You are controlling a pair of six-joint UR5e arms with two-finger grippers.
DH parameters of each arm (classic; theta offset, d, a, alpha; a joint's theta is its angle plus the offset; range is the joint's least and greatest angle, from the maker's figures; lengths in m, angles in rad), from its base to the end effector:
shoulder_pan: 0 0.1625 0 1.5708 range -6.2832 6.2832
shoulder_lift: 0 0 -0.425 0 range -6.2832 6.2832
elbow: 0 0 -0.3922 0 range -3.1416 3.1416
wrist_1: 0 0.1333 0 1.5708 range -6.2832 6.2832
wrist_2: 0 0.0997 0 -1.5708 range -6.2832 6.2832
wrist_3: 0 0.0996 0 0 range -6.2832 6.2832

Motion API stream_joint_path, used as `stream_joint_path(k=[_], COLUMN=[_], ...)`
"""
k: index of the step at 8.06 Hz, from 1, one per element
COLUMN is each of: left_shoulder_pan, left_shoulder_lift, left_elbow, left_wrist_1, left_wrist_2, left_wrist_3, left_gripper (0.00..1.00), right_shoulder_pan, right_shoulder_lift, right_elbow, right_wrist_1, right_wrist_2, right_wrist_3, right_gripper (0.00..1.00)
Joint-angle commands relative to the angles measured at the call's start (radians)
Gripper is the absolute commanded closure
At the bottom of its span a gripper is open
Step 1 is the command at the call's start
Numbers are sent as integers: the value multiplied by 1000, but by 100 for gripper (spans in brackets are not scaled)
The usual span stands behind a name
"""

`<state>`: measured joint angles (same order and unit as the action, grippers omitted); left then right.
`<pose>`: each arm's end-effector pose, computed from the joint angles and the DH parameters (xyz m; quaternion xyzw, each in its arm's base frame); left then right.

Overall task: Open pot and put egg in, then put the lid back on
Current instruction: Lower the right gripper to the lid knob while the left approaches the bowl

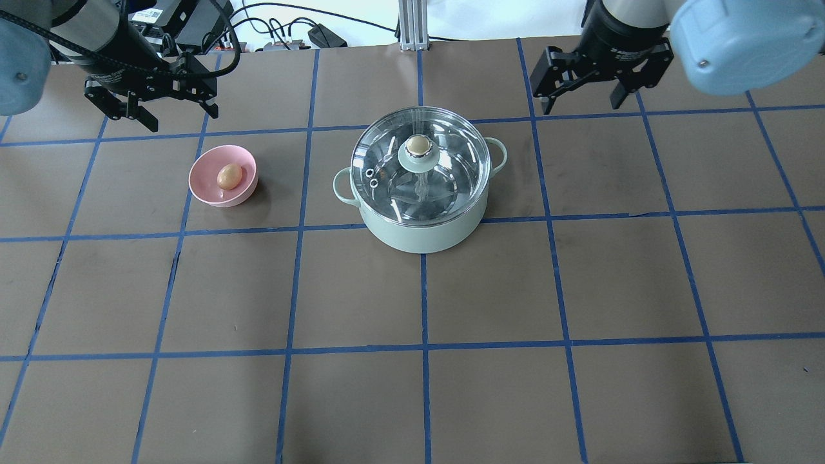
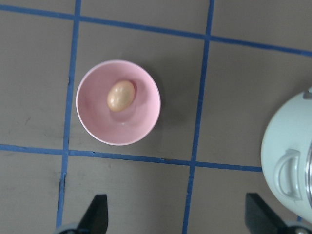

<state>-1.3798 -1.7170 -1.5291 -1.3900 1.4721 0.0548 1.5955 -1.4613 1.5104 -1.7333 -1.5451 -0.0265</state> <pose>-0.0344 -0.5759 0.4508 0.0660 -0.9959 0.0438 0.0442 0.1494 -0.5450 0.4781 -0.0263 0.9980 -0.0567 0.0128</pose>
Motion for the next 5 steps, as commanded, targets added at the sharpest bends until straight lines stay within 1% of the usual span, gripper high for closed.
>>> stream_joint_path(k=[1,2,3,5], left_shoulder_pan=[12,12,12,12], left_shoulder_lift=[-175,-215,-257,-295], left_elbow=[-2,-9,-16,-20], left_wrist_1=[292,302,308,307], left_wrist_2=[141,148,148,149], left_wrist_3=[-10,-7,-9,-10], left_gripper=[0,0,0,0], right_shoulder_pan=[145,199,246,311], right_shoulder_lift=[108,137,172,234], right_elbow=[-108,-113,-124,-137], right_wrist_1=[-38,-49,-70,-93], right_wrist_2=[-4,-6,-4,-6], right_wrist_3=[17,75,92,120], right_gripper=[0,0,0,0])
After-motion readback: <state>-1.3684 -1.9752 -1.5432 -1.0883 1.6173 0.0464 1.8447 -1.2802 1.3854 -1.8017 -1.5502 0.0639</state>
